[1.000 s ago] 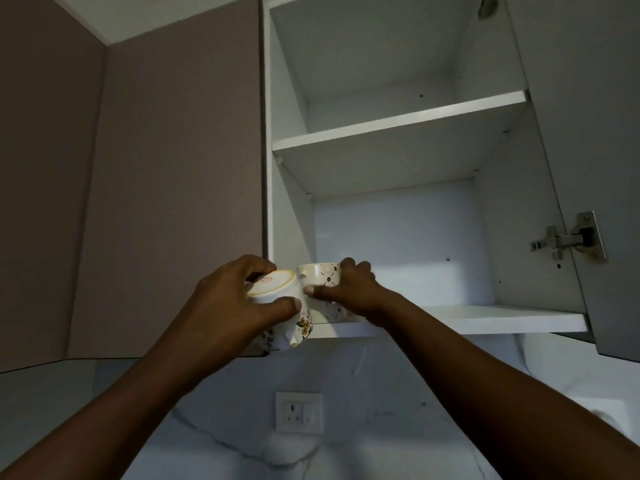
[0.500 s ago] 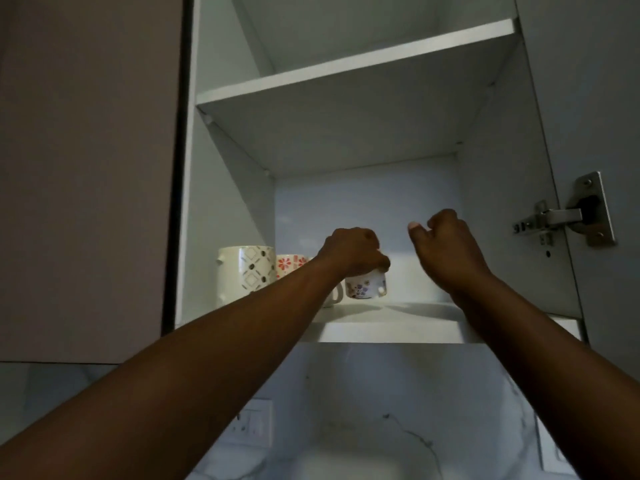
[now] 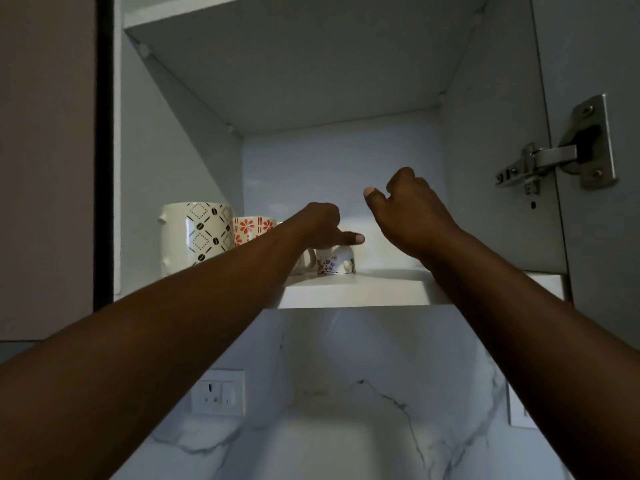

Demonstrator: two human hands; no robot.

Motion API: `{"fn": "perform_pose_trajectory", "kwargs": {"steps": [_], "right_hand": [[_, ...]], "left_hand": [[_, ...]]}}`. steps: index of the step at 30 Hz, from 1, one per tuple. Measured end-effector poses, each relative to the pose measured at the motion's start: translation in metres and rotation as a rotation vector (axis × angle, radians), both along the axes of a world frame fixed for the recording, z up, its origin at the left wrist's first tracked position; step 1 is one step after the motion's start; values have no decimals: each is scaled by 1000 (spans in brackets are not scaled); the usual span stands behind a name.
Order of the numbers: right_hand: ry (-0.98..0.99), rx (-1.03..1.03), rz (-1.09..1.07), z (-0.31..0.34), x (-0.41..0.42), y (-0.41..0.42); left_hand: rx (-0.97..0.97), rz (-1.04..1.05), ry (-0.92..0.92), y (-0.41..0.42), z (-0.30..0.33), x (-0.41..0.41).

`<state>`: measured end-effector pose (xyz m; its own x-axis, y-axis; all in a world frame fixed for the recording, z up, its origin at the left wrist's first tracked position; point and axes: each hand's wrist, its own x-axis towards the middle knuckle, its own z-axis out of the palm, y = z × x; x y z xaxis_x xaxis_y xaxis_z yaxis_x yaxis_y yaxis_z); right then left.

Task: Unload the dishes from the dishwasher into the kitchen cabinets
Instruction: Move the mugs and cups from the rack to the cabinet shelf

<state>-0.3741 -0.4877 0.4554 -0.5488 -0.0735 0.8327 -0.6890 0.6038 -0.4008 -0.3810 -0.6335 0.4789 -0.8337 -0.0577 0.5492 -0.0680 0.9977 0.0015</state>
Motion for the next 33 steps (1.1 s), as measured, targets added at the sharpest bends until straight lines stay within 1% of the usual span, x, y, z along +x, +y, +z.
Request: {"fn": "perform_pose_trajectory", "kwargs": {"steps": [6,8,10,11,13,16,19,23,27,30,33], "right_hand": [[78,79,-80,-7,8,-5],[119,107,-93,-10,16,-7],[223,153,-129,-12,28,-8],[293,185,-160,-13,36,-8],[403,202,-208,-16,56,-10],[464,173,-211,-25,92,-11],[497,243,-212,-39,133,-7],[462,272,-232,-65,197,6],[383,325,-258,-113,262,28],[289,417,-252,-156,309,48],[151,546,-221,-196,354,78]], "left_hand": [[6,-130,256,12,-9,30],[-94,-117,315,19,-21,49],[-287,-76,364,24,-34,72],[-375,-57,380,24,-39,86],[-456,-37,391,23,-42,115],[-461,-30,406,17,-39,162],[-461,-31,404,13,-40,213],[-418,-32,358,6,-60,288],[-384,-61,330,6,-97,355],[-412,-59,238,23,-129,391],[-294,-110,115,51,-166,418]]}}
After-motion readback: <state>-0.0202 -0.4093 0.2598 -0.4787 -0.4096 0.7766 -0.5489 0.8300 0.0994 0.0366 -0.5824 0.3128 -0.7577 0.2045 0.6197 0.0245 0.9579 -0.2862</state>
